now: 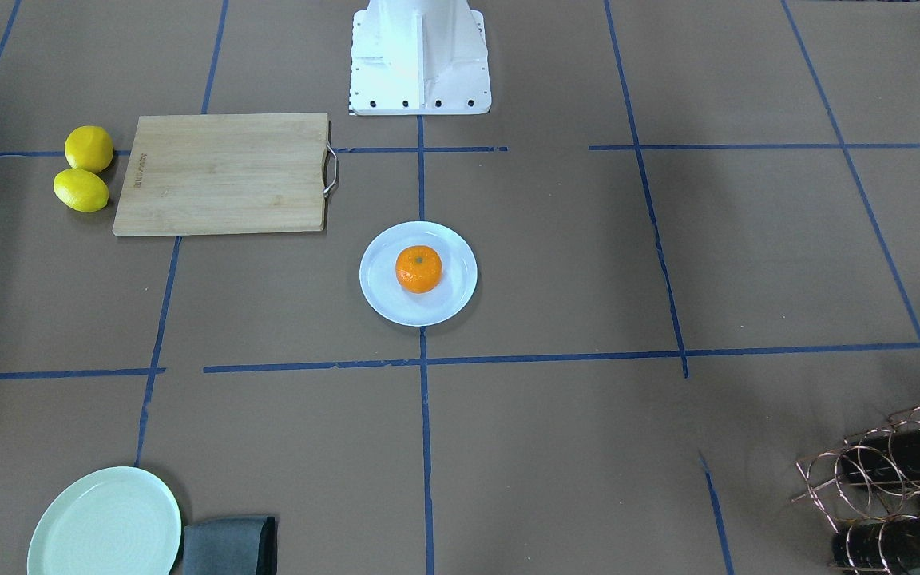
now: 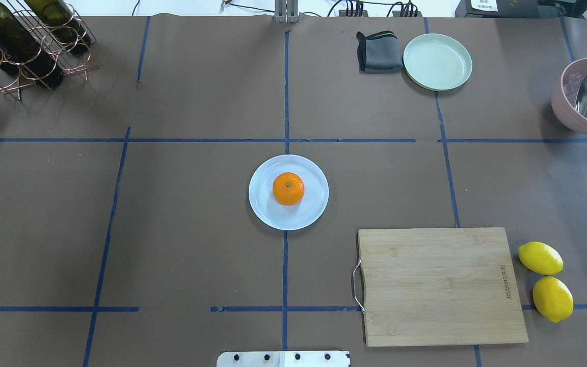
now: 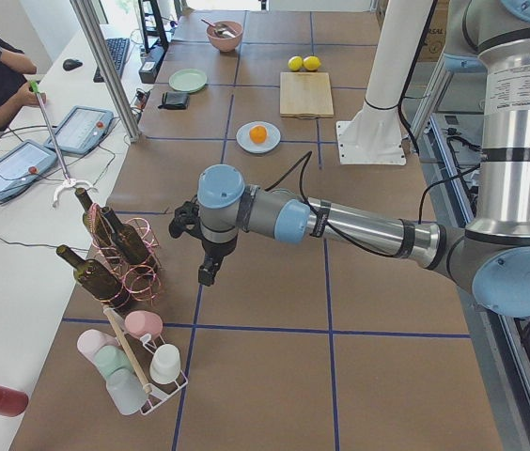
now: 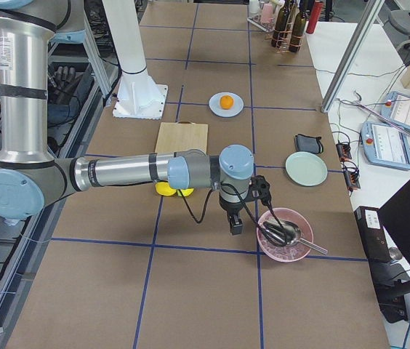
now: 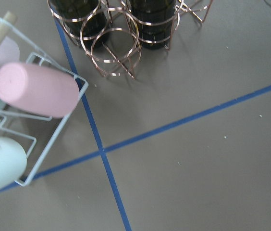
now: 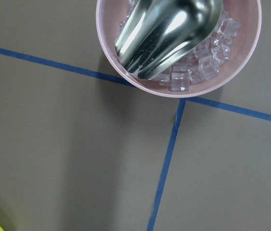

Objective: Pick orange to plate

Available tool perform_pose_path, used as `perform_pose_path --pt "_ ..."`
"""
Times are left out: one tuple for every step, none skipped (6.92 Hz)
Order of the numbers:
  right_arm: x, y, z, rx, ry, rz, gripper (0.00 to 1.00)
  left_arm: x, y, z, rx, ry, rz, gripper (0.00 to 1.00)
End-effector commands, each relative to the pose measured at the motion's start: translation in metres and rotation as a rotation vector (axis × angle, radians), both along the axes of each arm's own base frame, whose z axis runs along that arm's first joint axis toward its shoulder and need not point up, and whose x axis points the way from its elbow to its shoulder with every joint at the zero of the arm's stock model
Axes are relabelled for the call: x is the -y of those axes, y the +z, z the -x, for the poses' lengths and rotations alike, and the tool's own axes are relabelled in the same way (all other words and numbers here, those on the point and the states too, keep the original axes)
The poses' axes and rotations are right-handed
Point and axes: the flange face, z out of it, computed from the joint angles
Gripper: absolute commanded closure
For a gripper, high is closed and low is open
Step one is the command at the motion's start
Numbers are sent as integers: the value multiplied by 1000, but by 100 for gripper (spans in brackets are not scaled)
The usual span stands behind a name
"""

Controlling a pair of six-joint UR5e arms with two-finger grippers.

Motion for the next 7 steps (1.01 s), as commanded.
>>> perform_pose_path --pt "1 -2 -5 9 6 28 0 -3 19 -4 -2 6 55 0" --pt "1 -1 -5 9 9 33 0 -1 14 -5 2 7 99 0" --pt "0 -1 -4 9 11 37 0 -5 4 -2 6 14 115 0" --pt "0 1 -4 6 10 39 0 -16 2 -2 0 30 97 0" --pt "0 3 -3 3 8 42 0 -16 7 -3 -3 33 107 0" --pt "1 4 -3 1 7 42 0 -15 6 -3 -7 33 92 0" --pt "1 5 -2 1 5 43 0 -13 7 -3 -4 28 69 0"
